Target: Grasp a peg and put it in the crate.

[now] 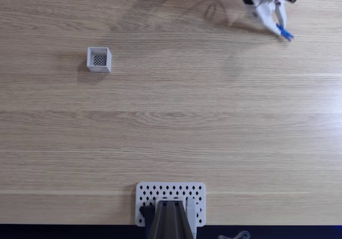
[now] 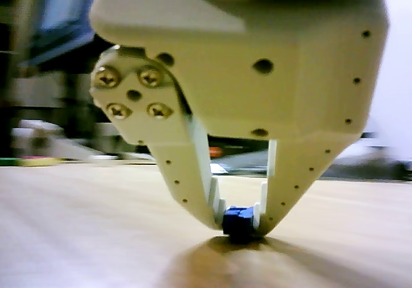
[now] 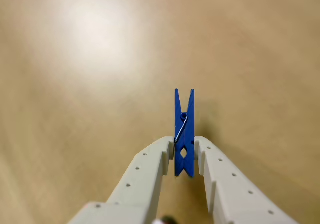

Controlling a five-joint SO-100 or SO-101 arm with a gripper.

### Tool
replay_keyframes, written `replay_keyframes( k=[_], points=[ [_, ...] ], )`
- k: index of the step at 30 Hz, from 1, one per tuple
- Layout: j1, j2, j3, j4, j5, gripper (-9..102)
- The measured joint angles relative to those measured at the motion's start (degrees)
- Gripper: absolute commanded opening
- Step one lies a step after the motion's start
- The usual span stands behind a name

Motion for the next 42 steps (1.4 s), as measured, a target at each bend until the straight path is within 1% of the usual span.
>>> replay_keyframes(
  k=[12, 15, 19, 25, 32, 37, 42],
  points=[
    [30.9, 32.7, 17.3, -0.6, 0.0, -1],
    [39.3, 36.9, 19.9, -3.5, 0.0, -1],
    [49.0, 38.4, 23.6, -10.4, 0.0, -1],
    [59.3, 37.4, 29.6, -23.0, 0.0, -1],
    [70.1, 26.1, 30.2, -36.4, 4.6, -1],
    [76.2, 15.4, 28.7, -42.4, 7.4, -1],
    [80.6, 6.7, 23.6, -44.5, 9.1, -1]
  ],
)
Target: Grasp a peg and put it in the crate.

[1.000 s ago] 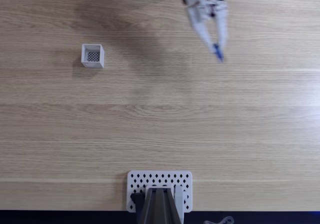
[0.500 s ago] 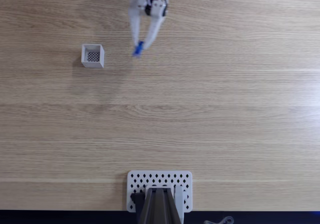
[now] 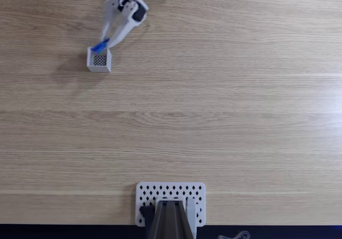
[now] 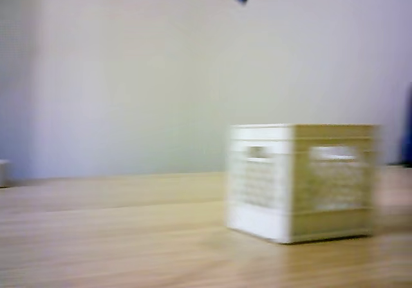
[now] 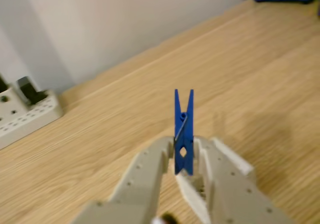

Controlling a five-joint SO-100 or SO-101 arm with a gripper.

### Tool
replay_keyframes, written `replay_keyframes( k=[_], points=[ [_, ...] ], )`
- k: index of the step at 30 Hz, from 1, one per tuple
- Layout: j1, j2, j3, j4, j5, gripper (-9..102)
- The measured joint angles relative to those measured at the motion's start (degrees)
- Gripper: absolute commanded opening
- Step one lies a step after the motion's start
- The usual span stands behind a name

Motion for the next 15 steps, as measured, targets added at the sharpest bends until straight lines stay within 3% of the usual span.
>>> replay_keyframes(
  k=[15],
  points=[
    [1.1, -16.3, -11.7, -0.2, 0.8, 0]
  ],
)
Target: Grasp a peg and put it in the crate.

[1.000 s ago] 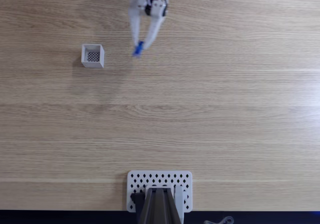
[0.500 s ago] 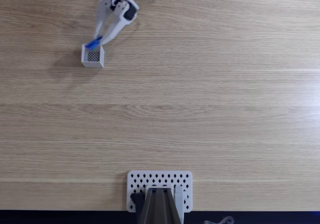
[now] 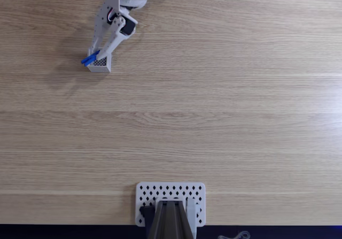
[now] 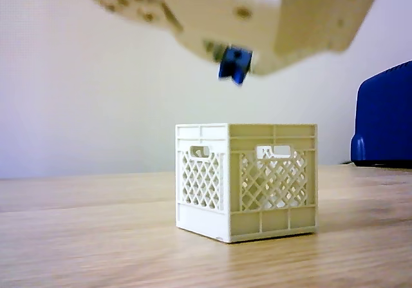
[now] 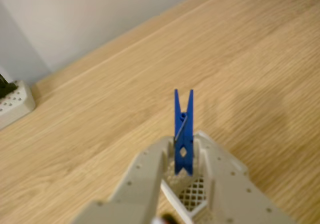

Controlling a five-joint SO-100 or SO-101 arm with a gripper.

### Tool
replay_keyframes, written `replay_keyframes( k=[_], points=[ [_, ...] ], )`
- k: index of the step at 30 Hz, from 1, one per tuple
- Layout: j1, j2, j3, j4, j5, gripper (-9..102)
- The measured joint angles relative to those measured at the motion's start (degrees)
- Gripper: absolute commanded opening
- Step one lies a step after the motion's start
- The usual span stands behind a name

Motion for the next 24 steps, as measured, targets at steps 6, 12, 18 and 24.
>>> replay_keyframes(
  k=[6, 12, 18, 24],
  points=[
    [0.0, -3.0, -1.6, 0.0, 0.0, 0],
    [0.0, -3.5, -1.8, 0.0, 0.0, 0],
    [0.0, -3.5, -1.8, 0.0, 0.0, 0],
    [1.1, -3.5, -1.8, 0.0, 0.0, 12]
  ],
)
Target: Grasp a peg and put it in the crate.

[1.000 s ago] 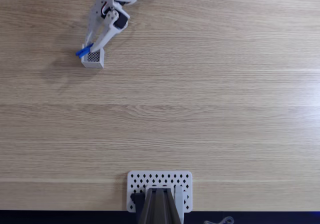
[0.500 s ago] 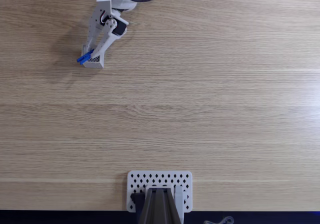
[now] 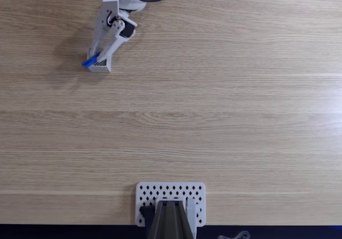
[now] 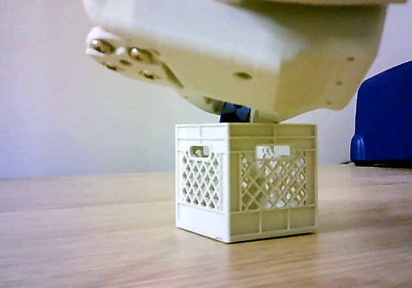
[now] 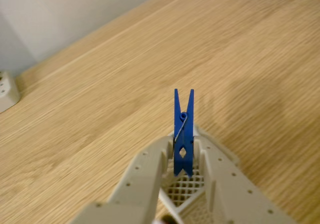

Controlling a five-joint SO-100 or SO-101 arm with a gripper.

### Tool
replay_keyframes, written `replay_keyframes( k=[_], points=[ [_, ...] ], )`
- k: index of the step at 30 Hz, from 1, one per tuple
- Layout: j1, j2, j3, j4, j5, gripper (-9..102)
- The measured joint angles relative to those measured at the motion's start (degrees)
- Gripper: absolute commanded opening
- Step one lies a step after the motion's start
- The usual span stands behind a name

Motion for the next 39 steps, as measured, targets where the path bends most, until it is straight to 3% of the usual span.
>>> replay_keyframes(
  k=[4, 7, 10, 17, 23, 39],
  points=[
    [1.2, 0.0, 0.0, 0.0, 0.0, 16],
    [1.5, 0.0, 0.0, 0.0, 0.0, 10],
    [1.5, 0.0, 0.0, 0.0, 0.0, -2],
    [0.9, 5.1, 0.2, 4.6, 0.4, -1],
    [-6.2, 18.9, 1.3, 17.7, 9.3, -1],
    [-33.1, 66.6, 2.4, 65.1, 55.5, -1]
  ],
)
